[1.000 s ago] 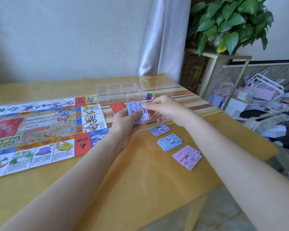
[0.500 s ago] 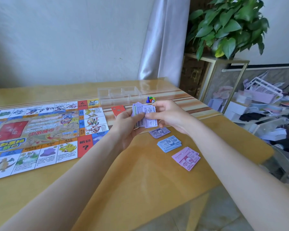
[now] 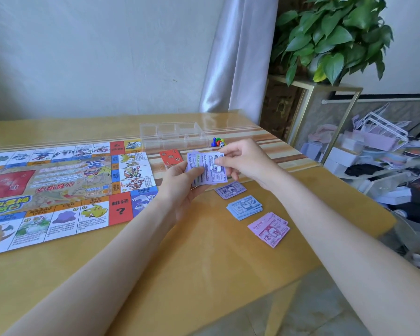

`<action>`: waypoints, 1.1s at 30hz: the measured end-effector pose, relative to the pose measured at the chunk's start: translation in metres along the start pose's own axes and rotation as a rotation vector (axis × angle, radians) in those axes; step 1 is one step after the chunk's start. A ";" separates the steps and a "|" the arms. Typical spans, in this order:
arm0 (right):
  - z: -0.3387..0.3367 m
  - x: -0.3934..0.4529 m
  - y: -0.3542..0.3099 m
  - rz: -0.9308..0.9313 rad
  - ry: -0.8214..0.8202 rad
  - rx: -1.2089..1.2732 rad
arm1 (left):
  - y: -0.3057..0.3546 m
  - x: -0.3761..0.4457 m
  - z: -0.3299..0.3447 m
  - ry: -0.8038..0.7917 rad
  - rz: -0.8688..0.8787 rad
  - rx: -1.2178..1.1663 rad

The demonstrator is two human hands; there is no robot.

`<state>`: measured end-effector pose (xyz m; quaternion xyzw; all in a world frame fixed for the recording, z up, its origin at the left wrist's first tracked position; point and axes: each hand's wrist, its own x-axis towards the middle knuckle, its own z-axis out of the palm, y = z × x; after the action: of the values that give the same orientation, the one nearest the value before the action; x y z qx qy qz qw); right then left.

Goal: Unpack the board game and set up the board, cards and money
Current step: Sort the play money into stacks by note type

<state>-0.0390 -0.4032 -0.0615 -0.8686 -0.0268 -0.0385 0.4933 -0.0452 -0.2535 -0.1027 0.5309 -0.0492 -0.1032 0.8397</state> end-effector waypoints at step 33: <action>0.012 0.002 -0.019 -0.081 -0.063 -0.297 | 0.003 -0.009 -0.007 0.021 0.103 0.081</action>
<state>-0.0385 -0.3833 -0.0508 -0.9310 -0.0714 -0.0346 0.3562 -0.0524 -0.2438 -0.1030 0.5623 -0.0719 -0.0521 0.8221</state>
